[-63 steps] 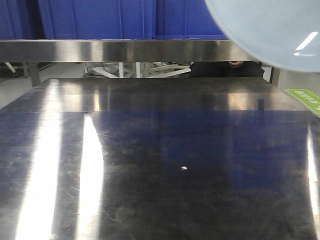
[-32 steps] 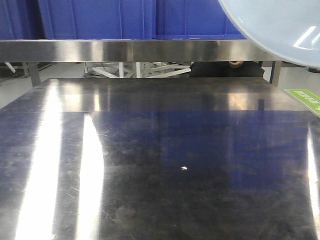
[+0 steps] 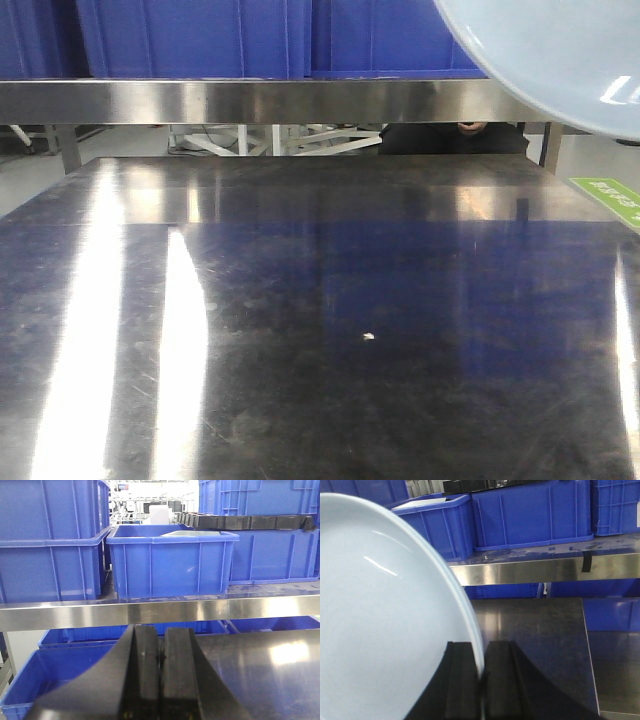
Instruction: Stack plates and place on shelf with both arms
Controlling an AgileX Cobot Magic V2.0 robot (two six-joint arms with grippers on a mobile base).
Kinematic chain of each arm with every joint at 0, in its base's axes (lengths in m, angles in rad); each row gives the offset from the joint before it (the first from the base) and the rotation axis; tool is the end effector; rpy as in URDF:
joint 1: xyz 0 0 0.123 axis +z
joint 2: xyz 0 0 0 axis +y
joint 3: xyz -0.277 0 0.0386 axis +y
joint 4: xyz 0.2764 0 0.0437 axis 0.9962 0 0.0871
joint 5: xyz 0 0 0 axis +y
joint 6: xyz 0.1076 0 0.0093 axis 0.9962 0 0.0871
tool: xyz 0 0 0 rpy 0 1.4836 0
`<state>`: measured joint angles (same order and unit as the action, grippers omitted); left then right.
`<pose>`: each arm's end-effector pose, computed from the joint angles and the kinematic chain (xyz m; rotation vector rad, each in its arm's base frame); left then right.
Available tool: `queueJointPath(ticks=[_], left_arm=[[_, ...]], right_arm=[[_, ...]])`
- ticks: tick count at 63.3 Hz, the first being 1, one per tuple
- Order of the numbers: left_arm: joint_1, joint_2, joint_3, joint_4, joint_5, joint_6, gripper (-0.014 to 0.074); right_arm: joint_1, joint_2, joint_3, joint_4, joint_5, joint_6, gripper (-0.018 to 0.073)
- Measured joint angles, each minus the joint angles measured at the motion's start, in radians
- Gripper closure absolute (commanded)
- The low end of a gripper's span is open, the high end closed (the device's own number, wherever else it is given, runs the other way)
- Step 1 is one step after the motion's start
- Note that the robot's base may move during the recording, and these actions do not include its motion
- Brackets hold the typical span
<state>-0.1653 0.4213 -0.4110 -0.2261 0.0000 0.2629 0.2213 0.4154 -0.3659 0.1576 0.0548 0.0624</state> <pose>0.1455 -0.0243 0.3205 0.1508 1.4871 -0.1037 0.1445 0.0335 0.2982 -0.0080 1.5982 0.3506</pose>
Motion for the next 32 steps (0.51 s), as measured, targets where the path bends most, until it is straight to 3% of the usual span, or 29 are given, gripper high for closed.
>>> queueJointPath(ticks=[32], left_arm=[[0.000, 0.000, 0.000, 0.000, 0.000, 0.000, 0.0516]], right_arm=[[0.000, 0.000, 0.000, 0.000, 0.000, 0.000, 0.0510]])
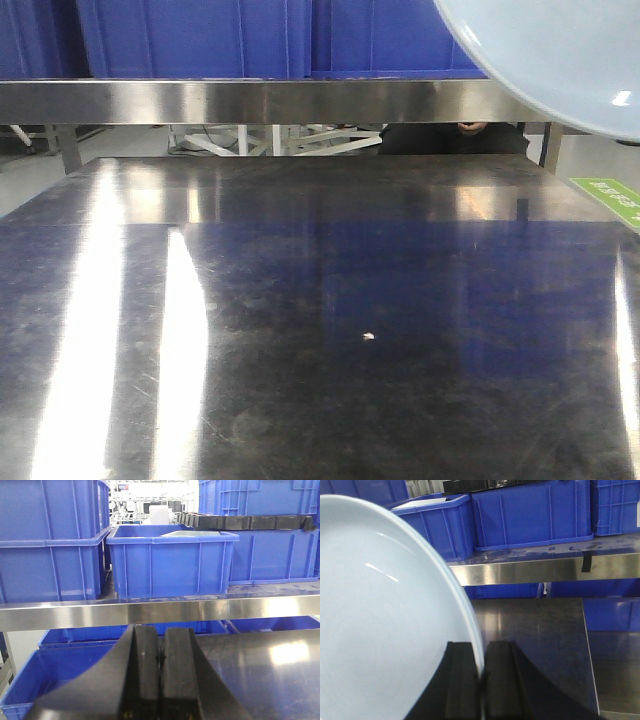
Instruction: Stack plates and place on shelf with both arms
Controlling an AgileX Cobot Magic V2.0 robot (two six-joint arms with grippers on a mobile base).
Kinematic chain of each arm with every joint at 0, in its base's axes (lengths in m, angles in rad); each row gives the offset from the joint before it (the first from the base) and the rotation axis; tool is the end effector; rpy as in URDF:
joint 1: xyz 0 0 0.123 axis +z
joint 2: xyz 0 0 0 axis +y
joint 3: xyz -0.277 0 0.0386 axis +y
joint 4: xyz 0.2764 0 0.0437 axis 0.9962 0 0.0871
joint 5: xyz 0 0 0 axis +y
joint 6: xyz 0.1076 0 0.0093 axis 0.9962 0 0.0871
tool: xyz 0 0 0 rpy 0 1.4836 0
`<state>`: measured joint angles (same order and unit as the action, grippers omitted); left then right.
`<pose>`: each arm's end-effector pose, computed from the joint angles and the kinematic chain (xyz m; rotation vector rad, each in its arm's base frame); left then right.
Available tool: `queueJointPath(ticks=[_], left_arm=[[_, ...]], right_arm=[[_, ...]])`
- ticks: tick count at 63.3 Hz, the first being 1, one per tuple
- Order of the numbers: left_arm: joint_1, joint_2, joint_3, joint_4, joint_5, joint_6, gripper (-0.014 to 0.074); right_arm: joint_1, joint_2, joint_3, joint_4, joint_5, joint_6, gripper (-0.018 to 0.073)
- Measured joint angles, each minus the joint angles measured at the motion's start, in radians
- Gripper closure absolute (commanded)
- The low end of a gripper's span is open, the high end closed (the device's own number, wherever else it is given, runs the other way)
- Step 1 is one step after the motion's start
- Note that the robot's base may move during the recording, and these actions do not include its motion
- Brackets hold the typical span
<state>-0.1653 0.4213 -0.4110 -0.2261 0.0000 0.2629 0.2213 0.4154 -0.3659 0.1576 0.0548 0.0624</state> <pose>0.1455 -0.0243 0.3205 0.1508 1.4871 -0.1037 0.1445 0.0335 0.2982 -0.0080 1.5982 0.3506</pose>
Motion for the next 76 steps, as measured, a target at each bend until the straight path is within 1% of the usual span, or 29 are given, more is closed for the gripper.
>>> queueJointPath(ticks=[76], left_arm=[[0.000, 0.000, 0.000, 0.000, 0.000, 0.000, 0.0516]], right_arm=[[0.000, 0.000, 0.000, 0.000, 0.001, 0.000, 0.0510]])
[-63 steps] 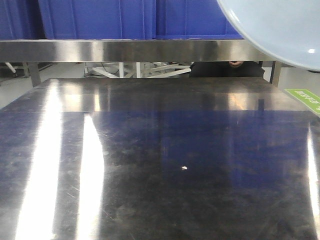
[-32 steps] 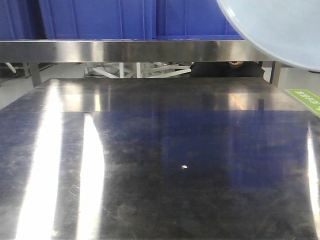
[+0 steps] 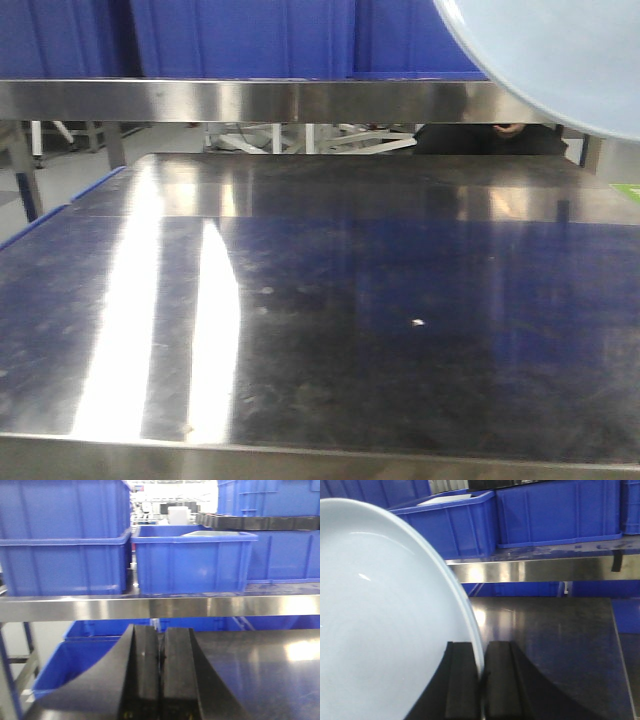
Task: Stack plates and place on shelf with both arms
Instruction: 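Drive the base away from the table holding the plates in the right gripper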
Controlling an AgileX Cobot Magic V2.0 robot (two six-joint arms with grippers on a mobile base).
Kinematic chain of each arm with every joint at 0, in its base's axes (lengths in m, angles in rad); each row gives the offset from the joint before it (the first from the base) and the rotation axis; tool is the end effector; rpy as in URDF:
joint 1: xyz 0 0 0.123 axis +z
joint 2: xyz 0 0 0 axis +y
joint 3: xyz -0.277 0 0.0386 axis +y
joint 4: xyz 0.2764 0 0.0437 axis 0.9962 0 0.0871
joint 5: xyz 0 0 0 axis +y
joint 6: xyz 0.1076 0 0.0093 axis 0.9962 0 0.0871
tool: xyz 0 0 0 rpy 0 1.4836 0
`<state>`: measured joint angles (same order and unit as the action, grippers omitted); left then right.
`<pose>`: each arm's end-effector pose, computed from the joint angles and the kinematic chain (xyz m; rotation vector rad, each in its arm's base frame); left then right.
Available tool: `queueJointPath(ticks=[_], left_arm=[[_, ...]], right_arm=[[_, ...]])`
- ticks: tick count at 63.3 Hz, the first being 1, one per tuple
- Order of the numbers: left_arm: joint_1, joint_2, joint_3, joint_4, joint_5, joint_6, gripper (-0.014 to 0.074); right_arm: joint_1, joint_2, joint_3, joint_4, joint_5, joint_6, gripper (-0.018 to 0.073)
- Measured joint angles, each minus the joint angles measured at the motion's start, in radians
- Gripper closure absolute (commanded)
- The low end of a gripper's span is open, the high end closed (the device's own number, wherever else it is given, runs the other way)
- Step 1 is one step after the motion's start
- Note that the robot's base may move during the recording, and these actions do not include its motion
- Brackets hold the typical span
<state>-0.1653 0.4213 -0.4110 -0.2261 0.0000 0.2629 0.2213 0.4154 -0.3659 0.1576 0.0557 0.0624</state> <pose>0.1455 -0.0243 0.3205 0.1508 1.4871 -0.1037 0.1445 0.0335 0.2981 -0.0081 1.5991 0.3506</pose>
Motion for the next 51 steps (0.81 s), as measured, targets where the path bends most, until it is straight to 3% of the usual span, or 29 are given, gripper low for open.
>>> queueJointPath(ticks=[51], left_arm=[[0.000, 0.000, 0.000, 0.000, 0.000, 0.000, 0.0516]], right_arm=[[0.000, 0.000, 0.000, 0.000, 0.002, 0.000, 0.0510]])
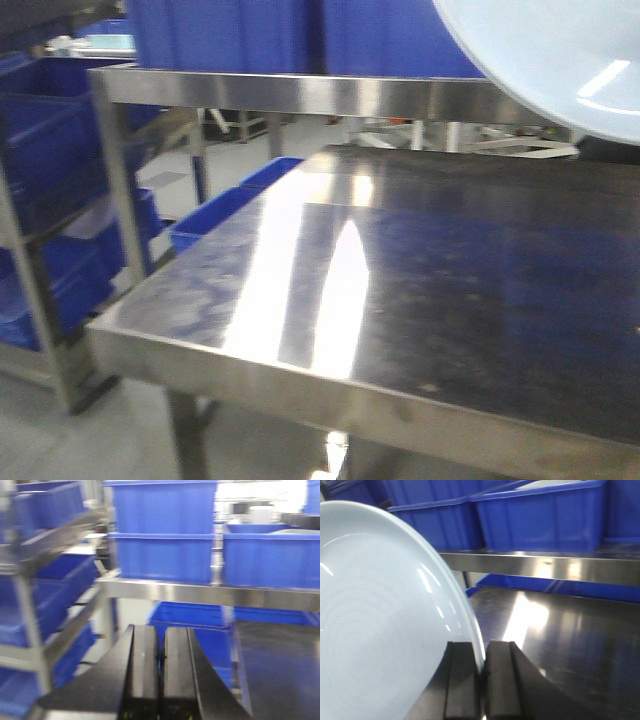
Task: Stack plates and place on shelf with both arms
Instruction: 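Drive the base away from the table holding the plates in the right gripper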
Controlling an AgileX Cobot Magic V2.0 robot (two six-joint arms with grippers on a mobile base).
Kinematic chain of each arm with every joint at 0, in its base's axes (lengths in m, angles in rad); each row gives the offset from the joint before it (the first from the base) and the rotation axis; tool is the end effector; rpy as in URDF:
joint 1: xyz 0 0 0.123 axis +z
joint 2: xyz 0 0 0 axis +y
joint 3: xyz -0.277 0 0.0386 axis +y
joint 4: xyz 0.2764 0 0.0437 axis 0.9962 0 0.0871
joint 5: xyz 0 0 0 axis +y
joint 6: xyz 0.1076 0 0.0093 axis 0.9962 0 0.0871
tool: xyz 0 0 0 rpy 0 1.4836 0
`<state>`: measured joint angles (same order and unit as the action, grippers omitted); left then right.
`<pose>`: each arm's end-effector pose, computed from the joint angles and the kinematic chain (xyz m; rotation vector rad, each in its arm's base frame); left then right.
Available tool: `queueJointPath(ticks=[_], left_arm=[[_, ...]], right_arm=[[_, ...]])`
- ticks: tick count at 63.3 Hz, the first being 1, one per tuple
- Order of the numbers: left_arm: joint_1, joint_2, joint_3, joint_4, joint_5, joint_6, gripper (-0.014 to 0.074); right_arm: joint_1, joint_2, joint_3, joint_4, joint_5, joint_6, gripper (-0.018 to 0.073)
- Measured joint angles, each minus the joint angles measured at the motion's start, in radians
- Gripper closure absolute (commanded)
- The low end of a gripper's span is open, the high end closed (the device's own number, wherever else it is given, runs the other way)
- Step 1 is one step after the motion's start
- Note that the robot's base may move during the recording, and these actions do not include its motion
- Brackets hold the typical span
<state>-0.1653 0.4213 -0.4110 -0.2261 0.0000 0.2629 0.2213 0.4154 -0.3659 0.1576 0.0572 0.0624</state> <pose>0.1455 -0.0243 0.3205 0.1508 1.4871 -0.1037 0.1445 0.0335 0.2979 -0.0083 1.6006 0.3506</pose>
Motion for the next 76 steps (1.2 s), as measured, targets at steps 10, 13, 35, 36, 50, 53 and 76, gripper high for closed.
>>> queueJointPath(ticks=[10, 13, 35, 36, 50, 53, 76], left_arm=[[0.000, 0.000, 0.000, 0.000, 0.000, 0.000, 0.0516], [0.000, 0.000, 0.000, 0.000, 0.000, 0.000, 0.0516], [0.000, 0.000, 0.000, 0.000, 0.000, 0.000, 0.0516], [0.000, 0.000, 0.000, 0.000, 0.000, 0.000, 0.0516], [0.000, 0.000, 0.000, 0.000, 0.000, 0.000, 0.0516], [0.000, 0.000, 0.000, 0.000, 0.000, 0.000, 0.0516], [0.000, 0.000, 0.000, 0.000, 0.000, 0.000, 0.0516]], right_arm=[[0.000, 0.000, 0.000, 0.000, 0.000, 0.000, 0.0510], [0.000, 0.000, 0.000, 0.000, 0.000, 0.000, 0.0510], [0.000, 0.000, 0.000, 0.000, 0.000, 0.000, 0.0510], [0.000, 0.000, 0.000, 0.000, 0.000, 0.000, 0.0510], [0.000, 0.000, 0.000, 0.000, 0.000, 0.000, 0.0510], [0.000, 0.000, 0.000, 0.000, 0.000, 0.000, 0.0510], [0.000, 0.000, 0.000, 0.000, 0.000, 0.000, 0.0510]])
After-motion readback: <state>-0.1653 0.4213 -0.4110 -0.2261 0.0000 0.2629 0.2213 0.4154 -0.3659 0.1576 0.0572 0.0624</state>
